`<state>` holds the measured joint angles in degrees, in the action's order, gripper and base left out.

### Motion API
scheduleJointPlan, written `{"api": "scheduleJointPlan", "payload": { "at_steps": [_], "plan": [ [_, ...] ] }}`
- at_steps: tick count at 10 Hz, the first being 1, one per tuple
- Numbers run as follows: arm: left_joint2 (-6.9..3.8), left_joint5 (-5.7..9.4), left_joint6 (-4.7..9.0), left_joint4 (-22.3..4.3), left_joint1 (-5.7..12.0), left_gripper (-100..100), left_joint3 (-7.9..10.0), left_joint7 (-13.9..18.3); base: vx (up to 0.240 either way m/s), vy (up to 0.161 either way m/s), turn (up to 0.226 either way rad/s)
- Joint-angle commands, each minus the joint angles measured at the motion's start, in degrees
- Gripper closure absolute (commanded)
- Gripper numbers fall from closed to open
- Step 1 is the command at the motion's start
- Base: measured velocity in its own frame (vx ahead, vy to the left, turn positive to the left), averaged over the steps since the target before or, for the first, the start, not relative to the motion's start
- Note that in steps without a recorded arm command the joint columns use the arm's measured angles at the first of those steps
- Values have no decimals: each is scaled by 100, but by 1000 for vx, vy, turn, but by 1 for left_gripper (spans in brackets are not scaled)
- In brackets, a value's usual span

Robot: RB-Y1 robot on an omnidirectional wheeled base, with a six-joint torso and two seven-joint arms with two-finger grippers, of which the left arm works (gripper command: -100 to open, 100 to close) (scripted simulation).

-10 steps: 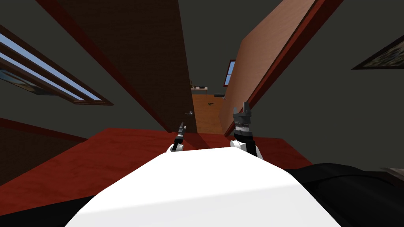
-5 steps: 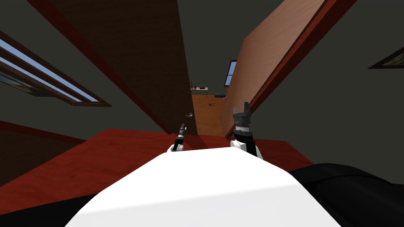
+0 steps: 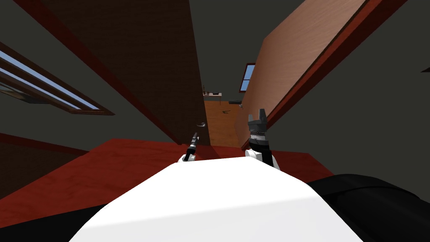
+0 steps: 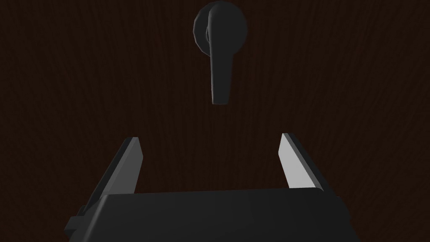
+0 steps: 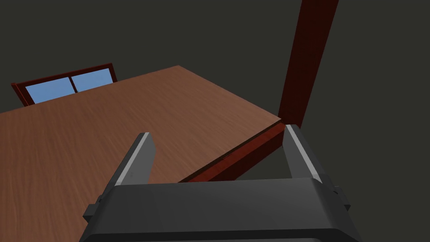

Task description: Push the door open

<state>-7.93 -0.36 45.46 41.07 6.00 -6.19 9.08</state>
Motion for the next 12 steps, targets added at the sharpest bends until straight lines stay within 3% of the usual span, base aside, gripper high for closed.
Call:
{"api": "scheduleJointPlan", "payload": {
  "at_steps": [1, 2, 4, 12],
  "plan": [
    [9, -8, 32, -161, 71, -100, -9, -6, 114, 11, 6],
    [7, -16, 45, -257, 109, -100, -19, -3, 115, 18, 3],
    [17, -7, 19, -179, 73, -100, 0, -20, 90, 6, -14],
    [90, 31, 47, -293, 116, -100, 96, -119, 200, -16, -27]
  ]
}}
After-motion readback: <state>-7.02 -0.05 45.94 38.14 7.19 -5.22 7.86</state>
